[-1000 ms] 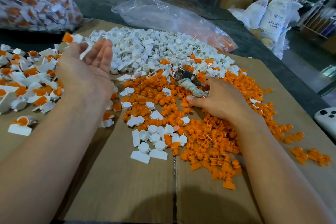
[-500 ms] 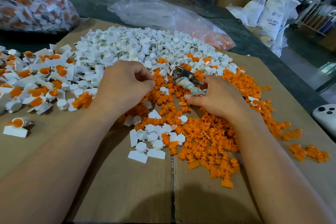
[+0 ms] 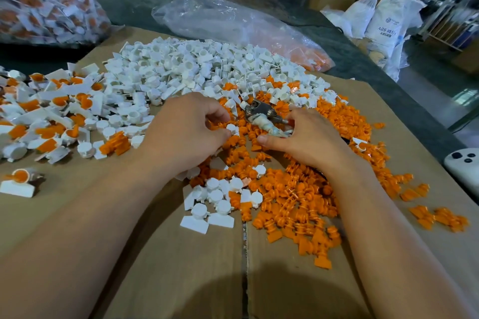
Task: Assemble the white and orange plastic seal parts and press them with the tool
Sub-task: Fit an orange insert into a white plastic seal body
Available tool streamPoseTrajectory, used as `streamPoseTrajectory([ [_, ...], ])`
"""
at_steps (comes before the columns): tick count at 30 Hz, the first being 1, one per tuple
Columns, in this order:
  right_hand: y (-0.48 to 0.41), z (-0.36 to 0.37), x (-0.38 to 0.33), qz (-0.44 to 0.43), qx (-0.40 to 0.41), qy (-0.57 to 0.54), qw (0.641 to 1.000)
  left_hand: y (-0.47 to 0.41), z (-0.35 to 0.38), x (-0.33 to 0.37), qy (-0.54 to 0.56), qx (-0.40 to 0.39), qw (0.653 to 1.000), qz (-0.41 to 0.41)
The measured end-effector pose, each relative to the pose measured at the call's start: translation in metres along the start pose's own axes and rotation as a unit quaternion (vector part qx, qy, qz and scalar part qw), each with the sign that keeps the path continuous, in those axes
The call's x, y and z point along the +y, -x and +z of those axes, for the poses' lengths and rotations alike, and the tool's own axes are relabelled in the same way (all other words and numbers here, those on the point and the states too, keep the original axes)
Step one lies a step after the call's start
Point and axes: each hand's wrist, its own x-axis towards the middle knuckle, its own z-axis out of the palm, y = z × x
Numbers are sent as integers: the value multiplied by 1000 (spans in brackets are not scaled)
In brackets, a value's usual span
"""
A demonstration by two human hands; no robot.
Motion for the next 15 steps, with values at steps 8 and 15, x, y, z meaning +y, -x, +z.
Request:
streamPoseTrajectory([
  [8,2,0,-1,9,5,-34,999,-2,7,0,-65,-28,997,23],
  [15,7,-10,-4,-34,40,-54,997,-3,5,-2,-24,1,1000,8],
])
